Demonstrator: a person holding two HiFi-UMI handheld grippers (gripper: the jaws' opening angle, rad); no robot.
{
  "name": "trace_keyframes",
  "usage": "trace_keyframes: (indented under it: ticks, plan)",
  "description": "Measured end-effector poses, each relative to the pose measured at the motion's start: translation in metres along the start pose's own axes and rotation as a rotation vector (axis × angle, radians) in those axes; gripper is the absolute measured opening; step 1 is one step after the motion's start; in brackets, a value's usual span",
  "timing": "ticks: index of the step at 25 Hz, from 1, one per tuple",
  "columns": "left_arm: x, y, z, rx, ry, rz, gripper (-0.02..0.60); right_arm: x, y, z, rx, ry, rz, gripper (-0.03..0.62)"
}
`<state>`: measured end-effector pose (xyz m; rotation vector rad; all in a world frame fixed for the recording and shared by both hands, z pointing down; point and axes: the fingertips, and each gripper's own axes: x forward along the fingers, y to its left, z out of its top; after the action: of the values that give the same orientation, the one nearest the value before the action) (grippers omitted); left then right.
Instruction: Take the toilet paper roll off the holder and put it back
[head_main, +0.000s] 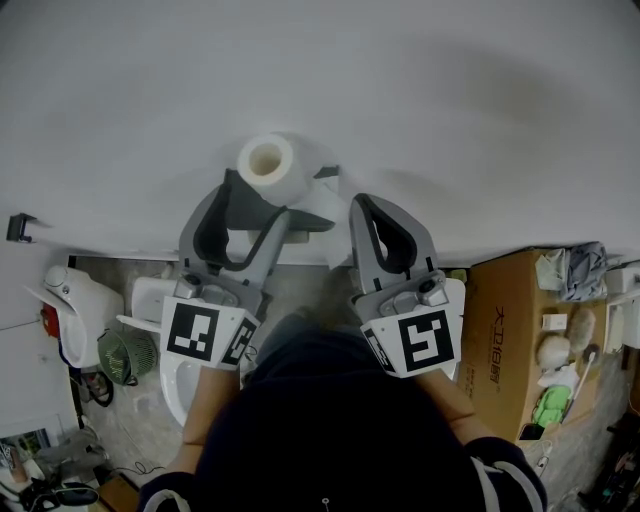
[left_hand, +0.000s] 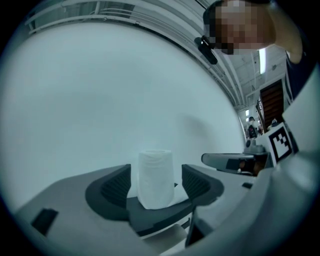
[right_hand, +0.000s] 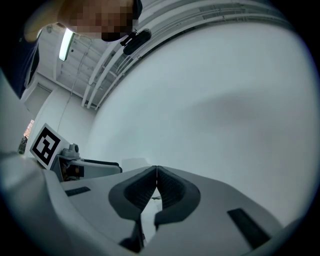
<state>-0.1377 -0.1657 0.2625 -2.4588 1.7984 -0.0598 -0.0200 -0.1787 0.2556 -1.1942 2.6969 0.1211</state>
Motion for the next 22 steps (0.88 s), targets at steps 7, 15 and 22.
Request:
trace_keyframes:
  ticks: [7,15,22]
  plan:
    - [0.015,-0.004,-0.002,0.006,0.025,-0.003,0.307,0.001,-0.008,-0.001,0.019,-0.013,-0.003,0.017]
    - [0.025,-0.003,-0.002,-0.046,0.067,-0.003,0.324,-0.001,-0.013,-0.003,0.028,-0.003,-0.005,0.017]
    - [0.031,0.000,0.001,-0.052,0.084,0.012,0.328,0.000,-0.012,-0.003,0.027,-0.002,-0.001,0.017]
